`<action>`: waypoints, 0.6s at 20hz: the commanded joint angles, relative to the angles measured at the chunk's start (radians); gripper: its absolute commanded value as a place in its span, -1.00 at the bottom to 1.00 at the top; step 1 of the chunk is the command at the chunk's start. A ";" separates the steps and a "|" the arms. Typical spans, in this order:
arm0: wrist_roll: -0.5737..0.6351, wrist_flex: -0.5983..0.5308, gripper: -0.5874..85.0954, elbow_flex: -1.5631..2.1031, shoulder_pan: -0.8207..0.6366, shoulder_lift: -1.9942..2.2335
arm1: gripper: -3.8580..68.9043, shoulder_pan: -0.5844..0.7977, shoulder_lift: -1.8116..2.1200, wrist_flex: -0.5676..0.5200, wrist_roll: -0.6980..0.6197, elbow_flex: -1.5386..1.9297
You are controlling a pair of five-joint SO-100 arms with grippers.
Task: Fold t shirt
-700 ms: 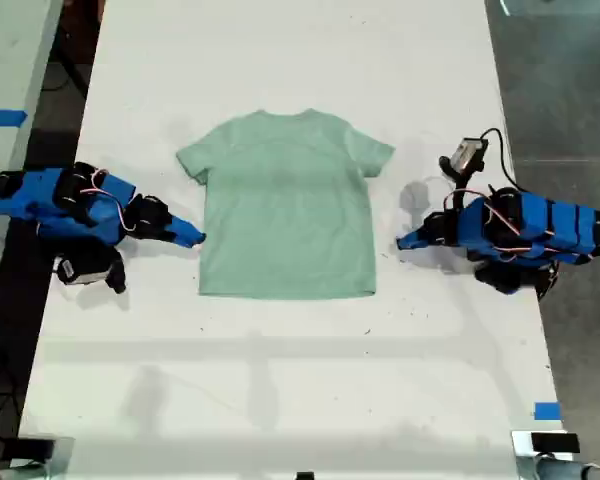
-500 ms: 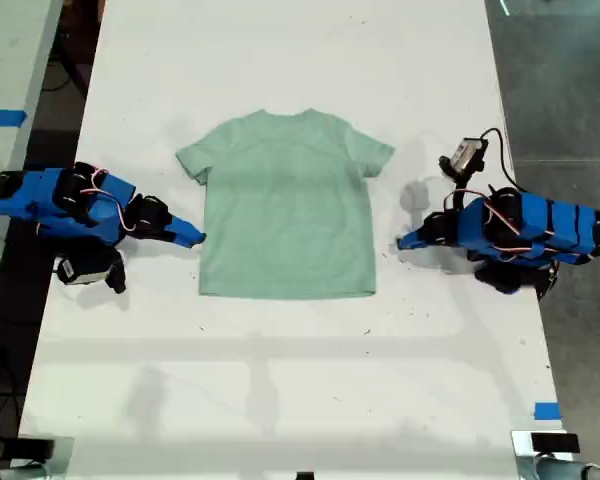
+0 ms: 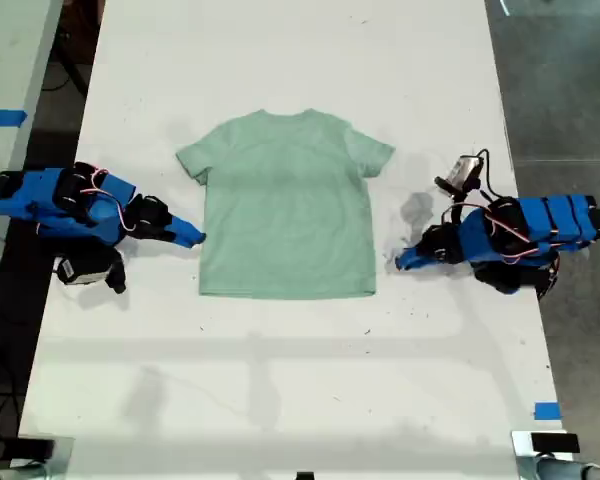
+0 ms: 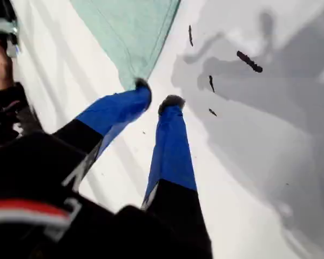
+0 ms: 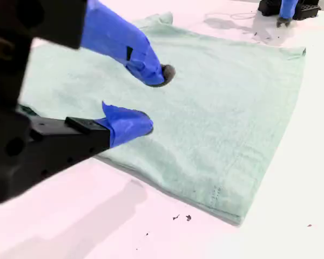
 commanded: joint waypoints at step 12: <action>-0.018 0.003 -0.73 0.009 0.009 0.006 | -0.77 0.813 -1.312 0.433 -0.721 -1.465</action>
